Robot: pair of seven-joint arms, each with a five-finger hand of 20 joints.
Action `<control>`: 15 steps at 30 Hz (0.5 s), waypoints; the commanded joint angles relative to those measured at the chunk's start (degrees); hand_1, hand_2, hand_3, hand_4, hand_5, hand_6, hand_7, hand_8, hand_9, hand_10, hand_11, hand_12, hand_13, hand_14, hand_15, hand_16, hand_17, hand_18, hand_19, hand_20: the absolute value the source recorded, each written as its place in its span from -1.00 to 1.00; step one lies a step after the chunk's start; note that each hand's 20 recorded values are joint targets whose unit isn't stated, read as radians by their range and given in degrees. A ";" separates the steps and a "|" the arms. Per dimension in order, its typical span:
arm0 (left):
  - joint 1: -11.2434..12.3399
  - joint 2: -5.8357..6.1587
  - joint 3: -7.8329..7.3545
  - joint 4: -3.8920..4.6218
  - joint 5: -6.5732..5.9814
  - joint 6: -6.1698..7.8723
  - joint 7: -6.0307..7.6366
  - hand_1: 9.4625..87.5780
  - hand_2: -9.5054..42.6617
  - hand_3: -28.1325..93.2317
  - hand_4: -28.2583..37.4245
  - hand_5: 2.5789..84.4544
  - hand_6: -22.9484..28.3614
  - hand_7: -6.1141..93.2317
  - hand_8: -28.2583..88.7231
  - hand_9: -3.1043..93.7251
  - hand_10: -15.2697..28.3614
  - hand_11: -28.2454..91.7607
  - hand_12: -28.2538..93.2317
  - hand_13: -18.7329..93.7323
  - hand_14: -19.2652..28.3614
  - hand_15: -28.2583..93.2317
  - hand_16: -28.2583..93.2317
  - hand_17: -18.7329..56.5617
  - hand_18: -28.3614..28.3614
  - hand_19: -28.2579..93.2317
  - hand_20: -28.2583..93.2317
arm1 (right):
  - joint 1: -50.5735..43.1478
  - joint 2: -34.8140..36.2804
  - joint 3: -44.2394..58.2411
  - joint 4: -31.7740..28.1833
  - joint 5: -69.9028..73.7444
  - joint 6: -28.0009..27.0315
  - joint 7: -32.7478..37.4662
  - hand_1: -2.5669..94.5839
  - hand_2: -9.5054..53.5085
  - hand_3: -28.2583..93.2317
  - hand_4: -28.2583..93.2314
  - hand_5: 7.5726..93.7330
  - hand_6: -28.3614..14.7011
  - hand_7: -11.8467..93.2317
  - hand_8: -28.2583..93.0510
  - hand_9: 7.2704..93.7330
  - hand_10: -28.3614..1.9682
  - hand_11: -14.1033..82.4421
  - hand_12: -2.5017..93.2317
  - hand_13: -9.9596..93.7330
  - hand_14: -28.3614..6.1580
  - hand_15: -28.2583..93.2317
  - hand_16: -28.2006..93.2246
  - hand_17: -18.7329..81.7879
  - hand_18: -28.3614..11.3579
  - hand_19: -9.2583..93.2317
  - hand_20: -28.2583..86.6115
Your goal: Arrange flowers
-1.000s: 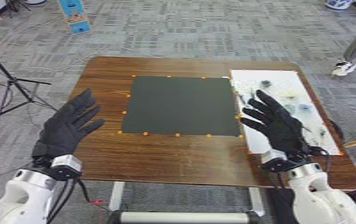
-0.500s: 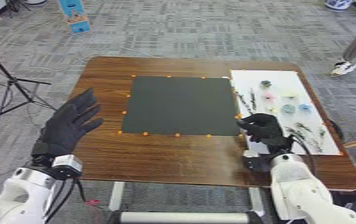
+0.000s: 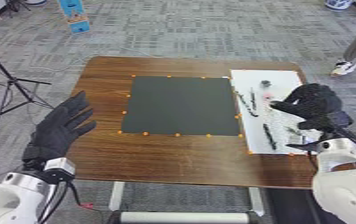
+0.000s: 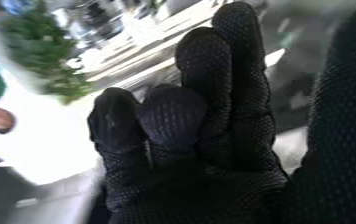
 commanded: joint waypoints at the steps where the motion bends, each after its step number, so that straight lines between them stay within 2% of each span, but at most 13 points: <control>1: 0.82 -0.37 -0.65 -0.53 -0.36 -0.03 -0.05 -0.57 -1.00 0.57 -1.00 -0.48 -0.03 -0.55 -0.67 -0.54 0.13 -0.32 -0.25 -0.38 0.32 -0.33 -0.44 -0.80 0.72 0.10 -0.41 | 1.23 0.05 -5.58 1.68 -2.01 -7.20 1.83 0.13 -0.99 -0.39 -0.78 0.56 0.40 -0.01 -0.78 0.67 0.13 0.37 -0.28 0.64 0.22 0.76 -0.03 0.36 -0.51 1.00 0.65; 5: 0.62 -0.38 -0.68 -0.49 -0.18 0.23 0.52 -0.57 -1.00 0.57 -1.00 -0.48 -0.04 -0.55 -0.67 -0.54 0.13 -0.32 -0.25 -0.37 0.32 -0.33 -0.44 -0.80 0.72 0.10 -0.41 | 2.41 1.00 -7.59 3.23 -4.49 -8.44 3.44 0.12 -1.00 -0.39 -0.77 0.57 0.41 0.00 -0.79 0.67 0.15 0.37 -0.27 0.64 0.22 0.77 -0.02 0.37 -0.52 1.00 0.68; 7: 0.70 -0.36 -0.94 -0.52 -0.31 0.04 0.34 -0.58 -1.00 0.57 -1.00 -0.48 -0.04 -0.55 -0.67 -0.54 0.13 -0.32 -0.25 -0.37 0.32 -0.33 -0.44 -0.80 0.72 0.10 -0.41 | 3.77 1.35 -8.93 4.12 -4.92 -8.43 4.51 0.11 -1.00 -0.27 -0.83 0.56 0.40 -0.01 -0.79 0.67 0.15 0.37 -0.27 0.64 0.22 0.76 0.00 0.37 -0.52 1.00 0.68; 9: 0.80 -0.34 -1.07 -0.56 -0.34 0.28 0.44 -0.58 -1.00 0.57 -1.00 -0.48 -0.03 -0.55 -0.67 -0.54 0.13 -0.32 -0.25 -0.37 0.32 -0.33 -0.44 -0.80 0.72 0.10 -0.41 | 4.64 1.88 -9.98 4.92 -6.86 -8.45 6.10 0.05 -1.00 -0.05 -0.96 0.55 0.40 -0.01 -0.79 0.66 0.15 0.37 -0.27 0.64 0.23 0.76 0.00 0.37 -0.51 1.00 0.68; 10: 1.27 -0.54 -1.31 -0.79 -0.32 0.50 0.60 -0.57 -1.00 0.57 -1.00 -0.48 -0.03 -0.55 -0.67 -0.54 0.13 -0.32 -0.25 -0.37 0.32 -0.33 -0.44 -0.80 0.72 0.10 -0.41 | 5.16 1.95 -10.41 5.15 -7.04 -8.90 6.74 0.02 -1.00 0.03 -0.99 0.55 0.41 -0.01 -0.79 0.66 0.15 0.36 -0.27 0.63 0.22 0.76 0.01 0.37 -0.51 1.00 0.68; 12: 1.17 -0.50 -1.31 -0.72 -0.45 0.54 0.52 -0.58 -1.00 0.57 -1.00 -0.48 -0.03 -0.55 -0.67 -0.54 0.13 -0.32 -0.25 -0.37 0.32 -0.33 -0.44 -0.80 0.72 0.10 -0.41 | 4.58 2.29 -9.98 5.02 -6.99 -9.37 7.33 -0.09 -1.00 0.22 -1.00 0.55 0.40 -0.01 -0.79 0.66 0.14 0.36 -0.27 0.63 0.22 0.76 0.01 0.36 -0.51 1.00 0.68; 15: 1.36 -0.53 -1.46 -0.80 -0.49 0.42 0.52 -0.58 -1.00 0.58 -1.00 -0.47 -0.03 -0.55 -0.67 -0.53 0.14 -0.31 -0.25 -0.37 0.32 -0.33 -0.44 -0.80 0.73 0.10 -0.41 | 5.29 2.80 -11.02 5.85 -7.90 -10.62 8.09 -0.13 -1.00 0.29 -1.00 0.55 0.40 -0.01 -0.79 0.66 0.14 0.36 -0.27 0.63 0.22 0.76 0.01 0.35 -0.51 1.00 0.68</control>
